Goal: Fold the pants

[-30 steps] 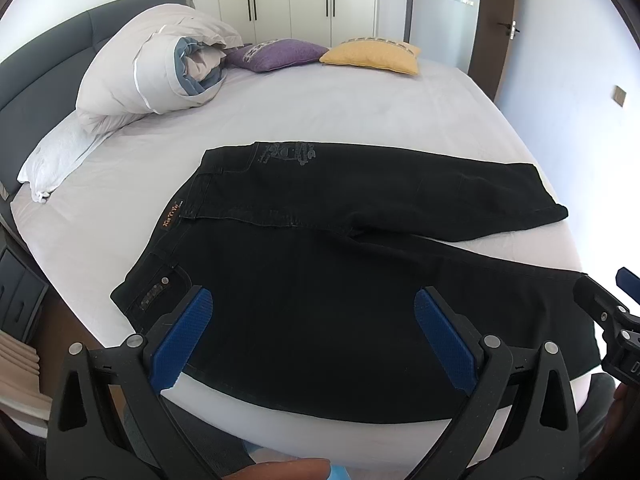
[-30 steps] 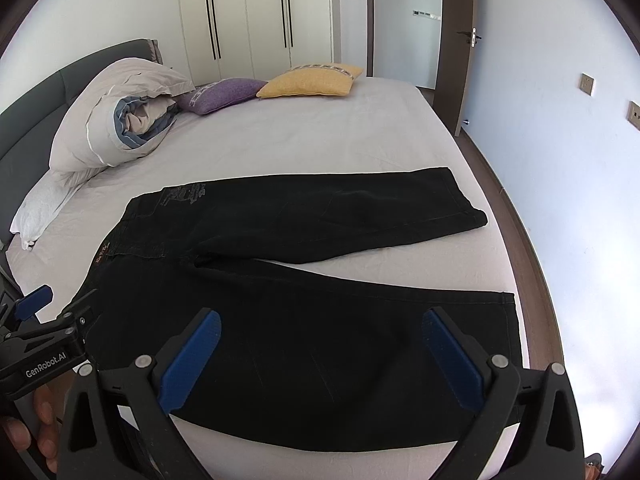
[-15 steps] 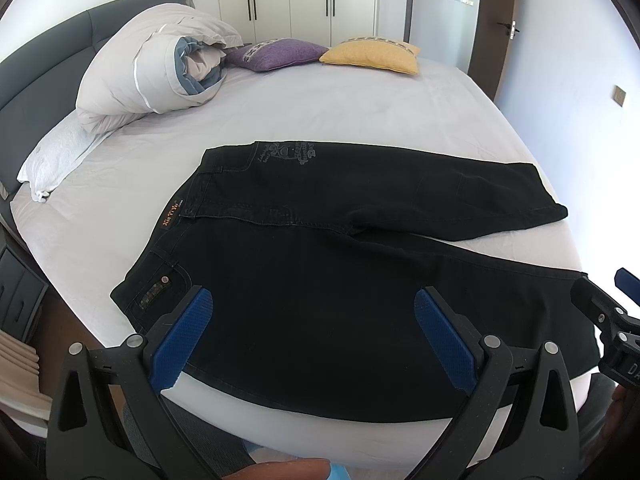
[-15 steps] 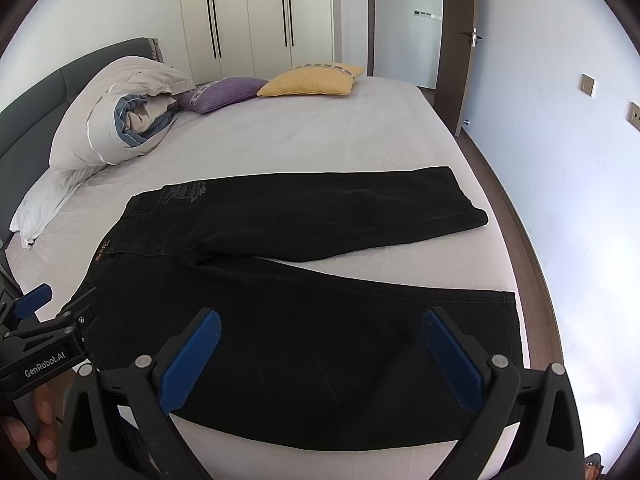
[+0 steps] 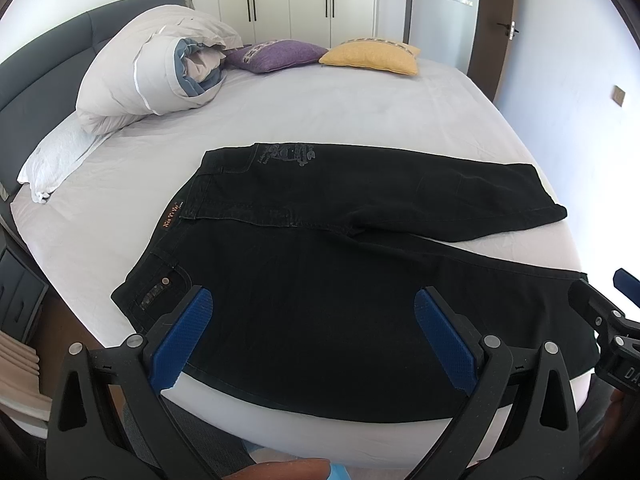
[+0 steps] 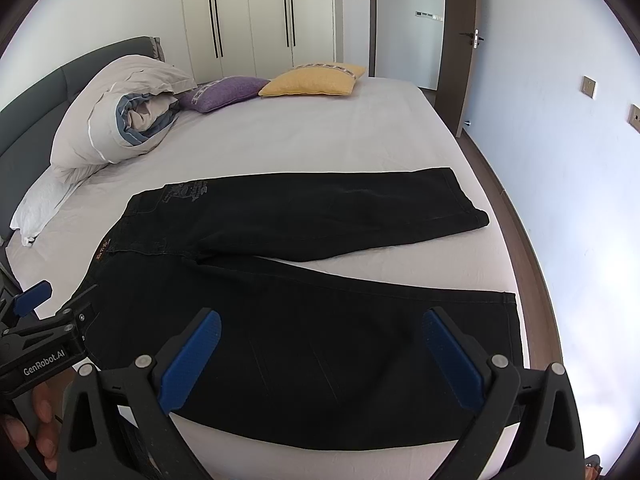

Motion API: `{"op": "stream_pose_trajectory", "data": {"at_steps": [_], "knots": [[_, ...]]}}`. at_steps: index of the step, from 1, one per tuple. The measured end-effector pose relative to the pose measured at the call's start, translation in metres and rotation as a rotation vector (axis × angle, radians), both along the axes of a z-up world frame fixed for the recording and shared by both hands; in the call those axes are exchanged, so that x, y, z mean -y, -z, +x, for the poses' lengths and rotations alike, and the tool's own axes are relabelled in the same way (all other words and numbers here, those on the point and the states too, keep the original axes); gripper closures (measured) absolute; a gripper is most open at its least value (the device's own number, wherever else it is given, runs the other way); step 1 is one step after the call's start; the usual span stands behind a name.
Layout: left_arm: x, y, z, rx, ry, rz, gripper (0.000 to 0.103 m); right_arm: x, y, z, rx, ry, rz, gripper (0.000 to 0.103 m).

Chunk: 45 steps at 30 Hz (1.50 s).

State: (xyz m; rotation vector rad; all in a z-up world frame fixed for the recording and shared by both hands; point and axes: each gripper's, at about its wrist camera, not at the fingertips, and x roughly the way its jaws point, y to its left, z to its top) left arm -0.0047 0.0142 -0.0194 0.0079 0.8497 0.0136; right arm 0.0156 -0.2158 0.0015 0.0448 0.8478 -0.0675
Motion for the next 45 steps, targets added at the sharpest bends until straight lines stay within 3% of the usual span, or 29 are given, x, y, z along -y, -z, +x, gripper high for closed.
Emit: {"op": "stream_pose_trajectory", "data": {"at_steps": [33,37,40,45], "knots": [[0.002,-0.002,0.0,-0.009,-0.001,-0.002,0.0,-0.005,0.001,-0.002,-0.005,-0.01,-0.007,0.0],[-0.005,0.002,0.005,-0.02,0.006,-0.035,0.0,-0.007,0.001,0.002,-0.002,-0.021,-0.013,0.0],[-0.023,0.001,0.02,-0.011,0.009,-0.064,0.0,-0.005,-0.003,0.013,0.012,-0.088,0.007,0.0],[-0.076,-0.012,0.069,0.004,0.002,-0.126,0.0,0.006,-0.022,0.05,0.052,-0.288,0.124,0.0]]}}
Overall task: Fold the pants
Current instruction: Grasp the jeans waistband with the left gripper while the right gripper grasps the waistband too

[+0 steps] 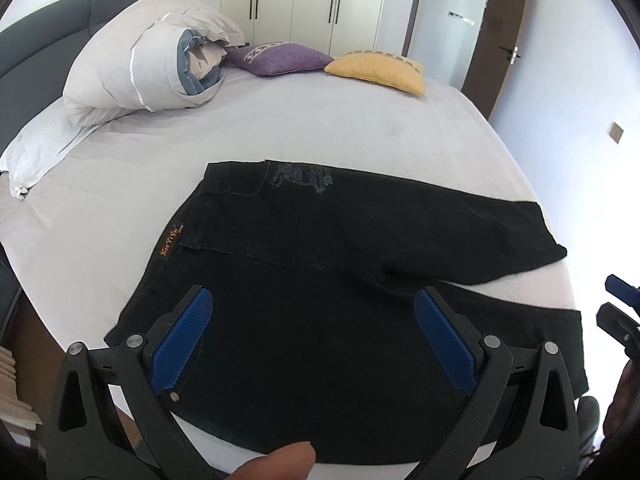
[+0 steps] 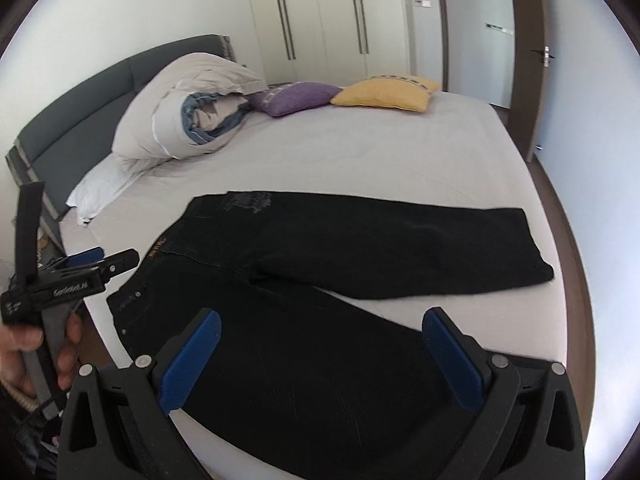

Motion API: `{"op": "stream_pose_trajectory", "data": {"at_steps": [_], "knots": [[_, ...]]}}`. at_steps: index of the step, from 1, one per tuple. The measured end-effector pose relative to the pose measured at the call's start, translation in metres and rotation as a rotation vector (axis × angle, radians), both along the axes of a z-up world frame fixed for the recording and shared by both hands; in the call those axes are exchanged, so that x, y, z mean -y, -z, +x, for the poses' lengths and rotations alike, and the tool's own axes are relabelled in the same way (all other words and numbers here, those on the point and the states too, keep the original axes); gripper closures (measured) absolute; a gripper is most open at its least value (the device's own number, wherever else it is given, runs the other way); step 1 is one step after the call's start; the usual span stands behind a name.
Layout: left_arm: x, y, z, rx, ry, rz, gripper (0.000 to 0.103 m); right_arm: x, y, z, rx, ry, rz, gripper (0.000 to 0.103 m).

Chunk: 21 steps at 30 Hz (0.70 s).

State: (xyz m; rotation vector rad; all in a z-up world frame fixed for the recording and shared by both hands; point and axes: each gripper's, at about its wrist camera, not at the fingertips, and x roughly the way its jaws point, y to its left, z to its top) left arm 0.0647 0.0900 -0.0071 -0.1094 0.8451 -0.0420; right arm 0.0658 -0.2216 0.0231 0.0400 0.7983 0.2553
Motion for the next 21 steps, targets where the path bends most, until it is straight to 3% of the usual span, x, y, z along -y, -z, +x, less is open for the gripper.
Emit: {"op": "stream_pose_trajectory", "data": {"at_steps": [3,8,11,13,16,19,20,21], "knots": [[-0.038,-0.01,0.038,-0.01,-0.038,-0.103,0.0,0.004,-0.011,0.028,0.051,-0.062,-0.01,0.0],[-0.092,-0.003,0.118,-0.058,-0.104,-0.352,0.0,-0.009,-0.012,0.087,0.106,-0.224,-0.039,0.0],[-0.099,0.005,0.174,-0.083,-0.119,-0.33,0.002,-0.017,0.001,0.13,0.076,-0.322,-0.05,0.0],[-0.096,0.019,0.215,-0.154,-0.095,-0.336,0.002,-0.021,0.014,0.159,0.029,-0.361,-0.063,0.01],[-0.097,0.039,0.264,-0.223,-0.056,-0.406,0.002,-0.02,0.031,0.194,-0.022,-0.403,-0.076,0.017],[-0.097,0.054,0.304,-0.259,-0.038,-0.421,0.002,-0.014,0.05,0.229,-0.067,-0.441,-0.055,0.017],[-0.094,0.057,0.315,-0.261,-0.018,-0.39,0.002,-0.014,0.056,0.24,-0.08,-0.454,-0.054,0.017],[-0.088,0.059,0.327,-0.259,0.015,-0.302,0.002,-0.014,0.062,0.247,-0.088,-0.465,-0.062,0.018]]}}
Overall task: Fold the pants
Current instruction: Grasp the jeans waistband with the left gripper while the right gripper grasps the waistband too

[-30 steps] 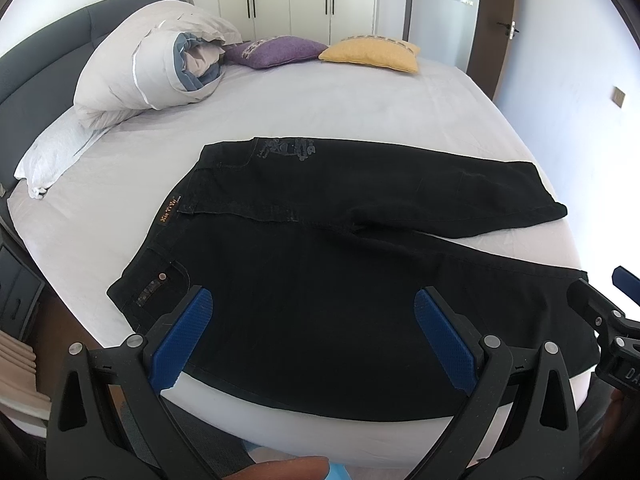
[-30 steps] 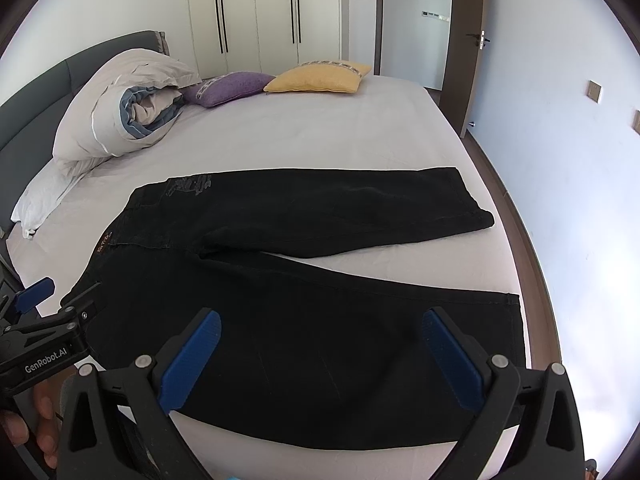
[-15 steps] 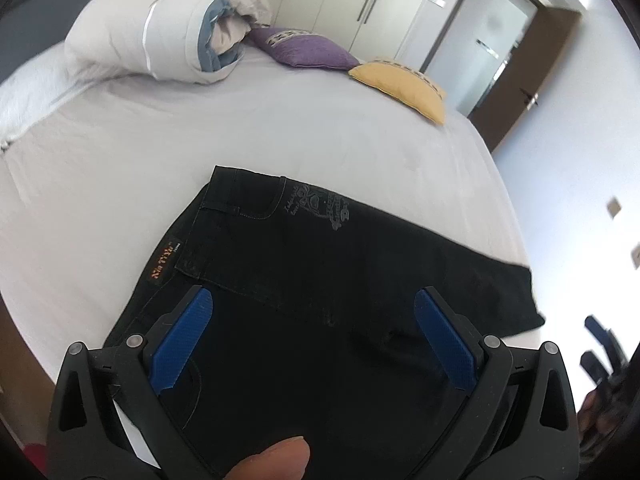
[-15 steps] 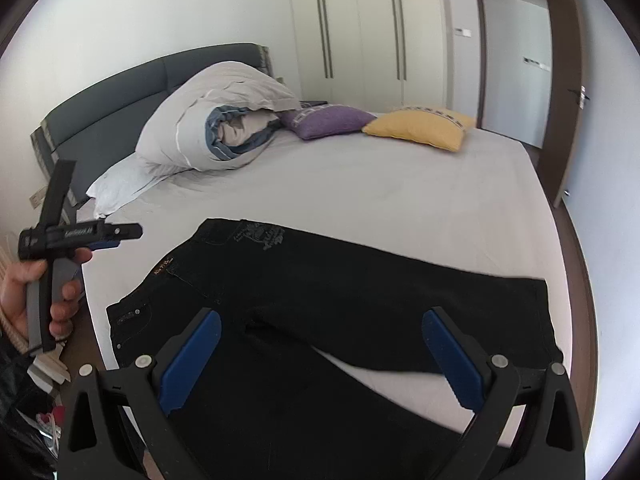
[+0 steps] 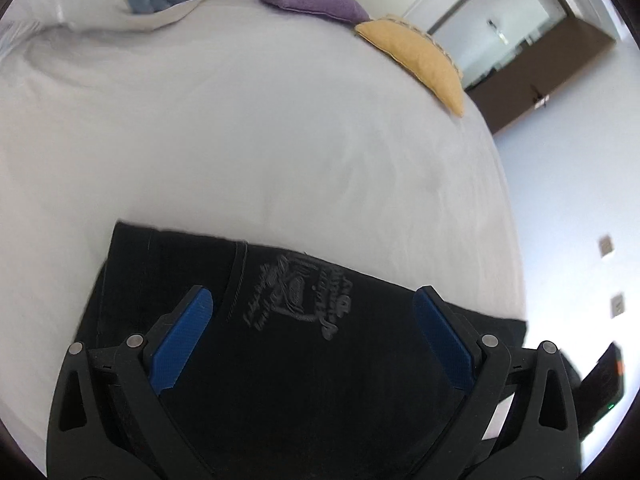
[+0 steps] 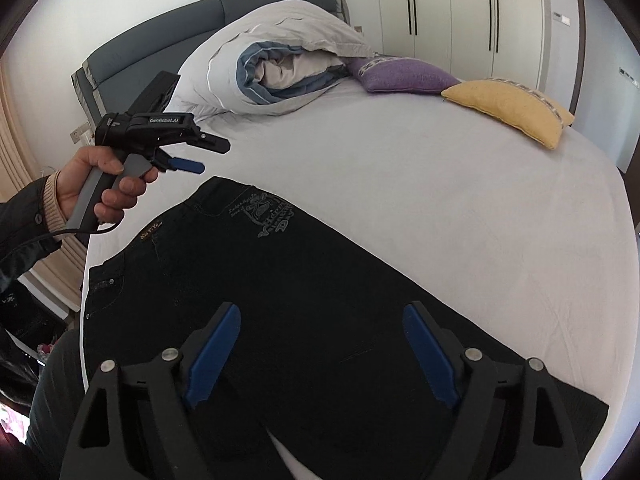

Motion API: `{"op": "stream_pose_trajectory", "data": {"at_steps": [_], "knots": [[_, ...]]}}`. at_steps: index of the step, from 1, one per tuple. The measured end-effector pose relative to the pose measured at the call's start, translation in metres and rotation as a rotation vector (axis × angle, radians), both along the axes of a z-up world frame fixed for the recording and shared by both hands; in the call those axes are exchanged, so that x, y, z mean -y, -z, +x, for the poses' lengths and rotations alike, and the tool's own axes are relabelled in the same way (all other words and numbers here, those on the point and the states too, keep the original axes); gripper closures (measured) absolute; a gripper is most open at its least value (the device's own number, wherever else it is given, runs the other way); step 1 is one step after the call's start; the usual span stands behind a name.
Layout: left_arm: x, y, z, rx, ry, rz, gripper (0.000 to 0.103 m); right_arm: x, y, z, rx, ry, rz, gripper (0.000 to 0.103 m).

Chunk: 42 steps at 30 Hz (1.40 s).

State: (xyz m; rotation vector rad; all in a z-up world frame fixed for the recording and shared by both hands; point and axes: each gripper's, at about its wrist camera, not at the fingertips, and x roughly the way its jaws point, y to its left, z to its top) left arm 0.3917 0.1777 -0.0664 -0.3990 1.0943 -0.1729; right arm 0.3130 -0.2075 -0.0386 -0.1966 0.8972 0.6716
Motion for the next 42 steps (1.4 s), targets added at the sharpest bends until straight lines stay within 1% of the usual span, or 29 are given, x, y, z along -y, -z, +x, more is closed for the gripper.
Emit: {"op": "stream_pose_trajectory", "data": {"at_steps": [1,2,4,6,7,8,9,10,12,14,15,17,19,21,25,27,28,29,30,31,32,35,37,40,42], "knots": [[0.006,0.004,0.012,-0.001,0.039,0.079,0.003,-0.001,0.006,0.01,-0.007,-0.021,-0.021,0.02],[0.009,0.009,0.019,-0.008,0.071,0.112,0.006,-0.002,0.011,0.016,-0.017,-0.041,-0.037,0.022],[0.01,0.021,0.034,-0.031,0.147,0.103,0.009,-0.002,0.018,0.029,-0.04,-0.079,-0.045,0.025],[0.015,0.031,0.045,-0.032,0.236,0.179,0.019,-0.005,0.024,0.039,-0.054,-0.124,-0.047,0.026],[0.02,0.035,0.049,-0.021,0.297,0.232,0.026,-0.008,0.026,0.043,-0.05,-0.149,-0.057,0.027],[0.025,0.037,0.051,-0.006,0.351,0.286,0.03,-0.012,0.029,0.045,-0.044,-0.169,-0.071,0.027],[0.031,0.041,0.053,0.013,0.408,0.383,0.03,-0.014,0.031,0.048,-0.043,-0.185,-0.082,0.028],[0.036,0.045,0.057,0.023,0.447,0.438,0.03,-0.016,0.034,0.052,-0.051,-0.195,-0.085,0.028],[0.039,0.052,0.065,0.02,0.524,0.475,0.03,-0.018,0.039,0.062,-0.075,-0.204,-0.081,0.028],[0.041,0.062,0.073,0.02,0.584,0.538,0.032,-0.023,0.043,0.066,-0.077,-0.22,-0.095,0.028],[0.04,0.067,0.078,0.01,0.607,0.545,0.034,-0.026,0.046,0.067,-0.078,-0.231,-0.1,0.029],[0.038,0.077,0.08,-0.029,0.632,0.516,0.043,-0.03,0.052,0.071,-0.091,-0.245,-0.11,0.033],[0.035,0.089,0.087,-0.072,0.667,0.498,0.044,-0.031,0.057,0.075,-0.1,-0.248,-0.122,0.034],[0.034,0.102,0.094,-0.104,0.688,0.518,0.044,-0.033,0.061,0.078,-0.107,-0.251,-0.133,0.034],[0.028,0.113,0.111,-0.145,0.667,0.513,0.043,-0.037,0.066,0.081,-0.114,-0.254,-0.152,0.038],[0.031,0.116,0.117,-0.157,0.672,0.531,0.046,-0.04,0.068,0.083,-0.118,-0.253,-0.161,0.039],[0.036,0.118,0.119,-0.161,0.682,0.535,0.057,-0.041,0.068,0.084,-0.119,-0.252,-0.164,0.04],[0.04,0.118,0.12,-0.162,0.688,0.533,0.07,-0.042,0.069,0.085,-0.119,-0.254,-0.169,0.04],[0.044,0.119,0.12,-0.159,0.695,0.536,0.076,-0.044,0.07,0.086,-0.118,-0.255,-0.177,0.041],[0.049,0.119,0.118,-0.149,0.71,0.551,0.085,-0.046,0.07,0.087,-0.115,-0.256,-0.185,0.042],[0.052,0.118,0.117,-0.138,0.716,0.568,0.09,-0.045,0.07,0.088,-0.116,-0.256,-0.191,0.042],[0.049,0.111,0.112,-0.08,0.719,0.61,0.093,-0.043,0.072,0.096,-0.123,-0.243,-0.207,0.045],[0.044,0.104,0.109,-0.035,0.696,0.61,0.093,-0.041,0.075,0.102,-0.129,-0.228,-0.215,0.049],[0.032,0.094,0.091,0.024,0.675,0.606,0.093,-0.041,0.079,0.11,-0.129,-0.222,-0.23,0.054],[0.033,0.095,0.073,0.051,0.671,0.603,0.093,-0.045,0.081,0.117,-0.131,-0.216,-0.229,0.057]]}}
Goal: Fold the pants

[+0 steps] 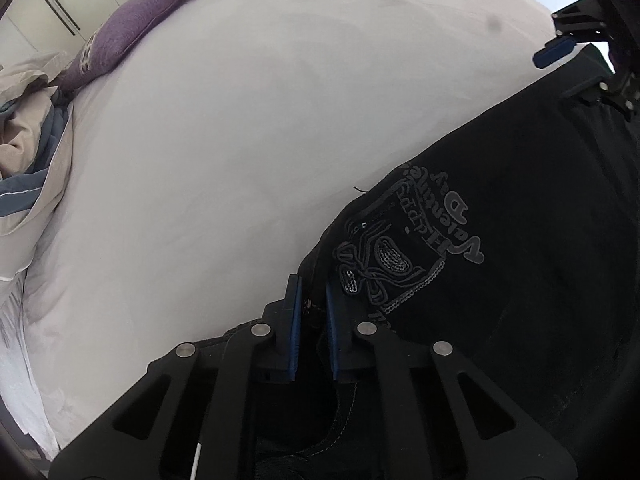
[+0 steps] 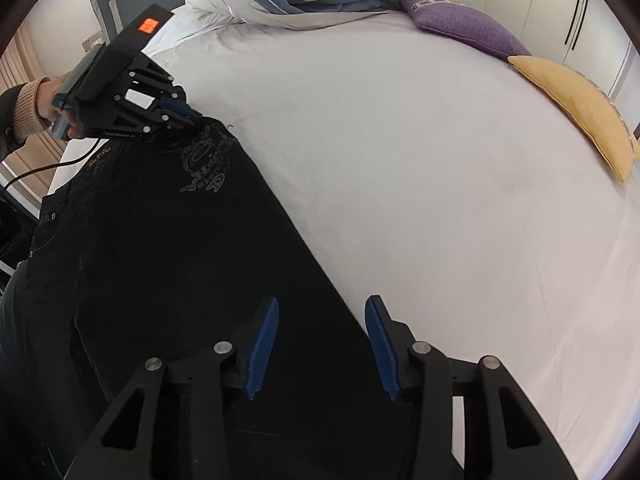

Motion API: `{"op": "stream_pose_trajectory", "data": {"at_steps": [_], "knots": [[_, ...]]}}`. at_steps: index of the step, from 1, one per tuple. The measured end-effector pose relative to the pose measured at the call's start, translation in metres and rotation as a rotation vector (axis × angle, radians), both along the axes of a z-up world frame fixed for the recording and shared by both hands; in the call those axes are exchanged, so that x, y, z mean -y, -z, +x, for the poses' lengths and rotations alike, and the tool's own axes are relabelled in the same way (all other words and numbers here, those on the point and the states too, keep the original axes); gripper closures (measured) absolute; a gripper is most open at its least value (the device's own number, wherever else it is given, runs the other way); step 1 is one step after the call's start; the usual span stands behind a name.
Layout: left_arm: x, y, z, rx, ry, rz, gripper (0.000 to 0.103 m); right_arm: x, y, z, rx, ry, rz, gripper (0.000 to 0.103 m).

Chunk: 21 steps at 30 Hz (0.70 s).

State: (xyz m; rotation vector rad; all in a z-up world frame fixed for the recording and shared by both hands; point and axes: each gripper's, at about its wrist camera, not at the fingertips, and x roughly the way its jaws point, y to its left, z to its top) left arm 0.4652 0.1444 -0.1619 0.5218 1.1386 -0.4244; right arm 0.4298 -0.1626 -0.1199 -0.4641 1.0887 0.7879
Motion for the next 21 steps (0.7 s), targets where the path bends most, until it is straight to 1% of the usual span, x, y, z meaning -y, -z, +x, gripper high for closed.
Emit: {"op": "stream_pose_trajectory", "data": {"at_steps": [1,4,6,9,11,12,13,14,16,17,21], "knots": [[-0.003,-0.004,0.002,0.006,0.0,-0.007,0.093,-0.004,0.002,0.003,-0.006,-0.002,-0.003,0.059],[-0.002,-0.01,0.008,0.043,-0.009,-0.031,0.093,-0.014,0.009,0.011,-0.026,-0.016,-0.018,0.062],[-0.002,-0.02,-0.009,0.072,-0.012,-0.048,0.094,-0.019,0.014,0.016,-0.038,-0.024,-0.034,0.062],[-0.004,-0.025,-0.014,0.099,-0.006,-0.053,0.094,-0.026,0.021,0.021,-0.041,-0.029,-0.057,0.062],[-0.001,-0.032,-0.048,0.109,-0.002,-0.056,0.094,-0.03,0.024,0.023,-0.048,-0.036,-0.062,0.062],[-0.002,-0.037,-0.054,0.111,-0.001,-0.058,0.094,-0.032,0.025,0.023,-0.048,-0.042,-0.069,0.063],[0.005,-0.042,-0.076,0.113,-0.003,-0.06,0.094,-0.035,0.027,0.022,-0.047,-0.051,-0.08,0.066],[0.005,-0.043,-0.078,0.114,-0.004,-0.062,0.094,-0.038,0.029,0.022,-0.051,-0.057,-0.089,0.069],[0.007,-0.044,-0.08,0.116,-0.008,-0.065,0.094,-0.042,0.029,0.022,-0.058,-0.05,-0.096,0.086],[0.007,-0.044,-0.081,0.117,-0.009,-0.063,0.094,-0.044,0.027,0.021,-0.064,-0.052,-0.089,0.089],[0.006,-0.043,-0.077,0.118,-0.016,-0.064,0.094,-0.043,0.022,0.017,-0.062,-0.051,-0.087,0.096]]}}
